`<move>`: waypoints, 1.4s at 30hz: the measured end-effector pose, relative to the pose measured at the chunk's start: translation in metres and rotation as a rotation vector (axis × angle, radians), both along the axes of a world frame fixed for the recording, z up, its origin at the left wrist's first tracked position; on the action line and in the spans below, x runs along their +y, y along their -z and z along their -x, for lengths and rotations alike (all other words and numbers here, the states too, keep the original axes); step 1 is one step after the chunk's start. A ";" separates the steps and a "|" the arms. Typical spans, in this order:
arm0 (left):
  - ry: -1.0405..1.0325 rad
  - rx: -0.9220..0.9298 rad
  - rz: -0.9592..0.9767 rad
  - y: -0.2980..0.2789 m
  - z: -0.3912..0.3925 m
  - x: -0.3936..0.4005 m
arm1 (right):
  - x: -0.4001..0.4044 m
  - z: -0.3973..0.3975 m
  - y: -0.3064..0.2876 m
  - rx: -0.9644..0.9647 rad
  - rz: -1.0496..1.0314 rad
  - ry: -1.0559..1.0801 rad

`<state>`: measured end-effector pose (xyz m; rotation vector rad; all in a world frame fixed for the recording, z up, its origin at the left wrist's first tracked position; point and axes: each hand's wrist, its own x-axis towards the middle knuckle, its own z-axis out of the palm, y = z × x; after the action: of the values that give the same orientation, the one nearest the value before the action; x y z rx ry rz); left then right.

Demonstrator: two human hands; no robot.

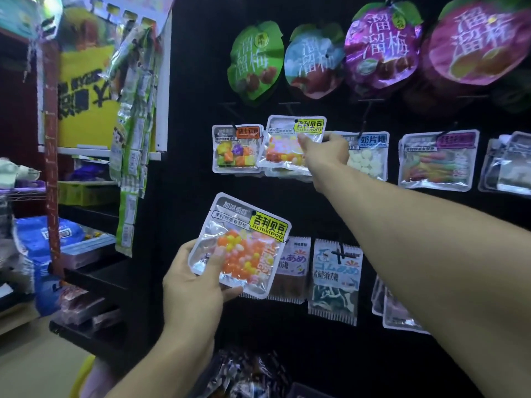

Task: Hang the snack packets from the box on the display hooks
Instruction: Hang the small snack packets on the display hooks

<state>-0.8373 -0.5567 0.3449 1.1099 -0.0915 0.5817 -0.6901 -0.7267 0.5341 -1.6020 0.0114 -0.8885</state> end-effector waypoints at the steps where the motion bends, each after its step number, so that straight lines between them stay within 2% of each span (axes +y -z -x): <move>1: 0.008 -0.009 -0.007 -0.001 -0.001 0.000 | -0.001 -0.006 -0.004 0.006 0.002 0.014; 14: 0.042 0.027 -0.013 0.026 -0.018 0.006 | -0.001 -0.041 -0.013 0.094 0.038 0.084; 18: 0.042 0.041 -0.009 0.030 -0.021 0.008 | -0.009 -0.050 -0.012 0.108 0.104 0.158; 20: 0.046 0.045 -0.009 0.031 -0.022 0.007 | -0.014 -0.053 -0.011 0.098 0.224 0.265; 24: 0.059 0.052 -0.009 0.031 -0.019 0.002 | -0.020 -0.045 -0.011 0.135 0.672 0.572; 27: 0.070 0.059 -0.022 0.032 -0.015 -0.002 | -0.027 -0.036 -0.010 0.172 0.849 0.624; 33: 0.107 0.064 -0.009 0.023 0.001 -0.014 | -0.049 0.005 0.006 0.111 0.869 0.478; 36: 0.131 0.066 0.023 0.014 0.012 -0.023 | -0.048 0.036 0.031 0.113 0.828 0.321; 38: 0.136 0.065 0.031 0.007 0.021 -0.029 | -0.042 0.061 0.053 0.119 0.730 0.121; 40: 0.135 0.062 0.040 0.001 0.030 -0.034 | -0.033 0.091 0.074 0.100 0.538 -0.085; 42: 0.139 0.057 0.058 -0.002 0.039 -0.037 | -0.028 0.121 0.096 0.090 0.310 -0.200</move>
<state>-0.8763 -0.5941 0.3468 1.0544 -0.1012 0.4254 -0.8113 -0.7545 0.4382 -1.8930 -0.2303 -0.6853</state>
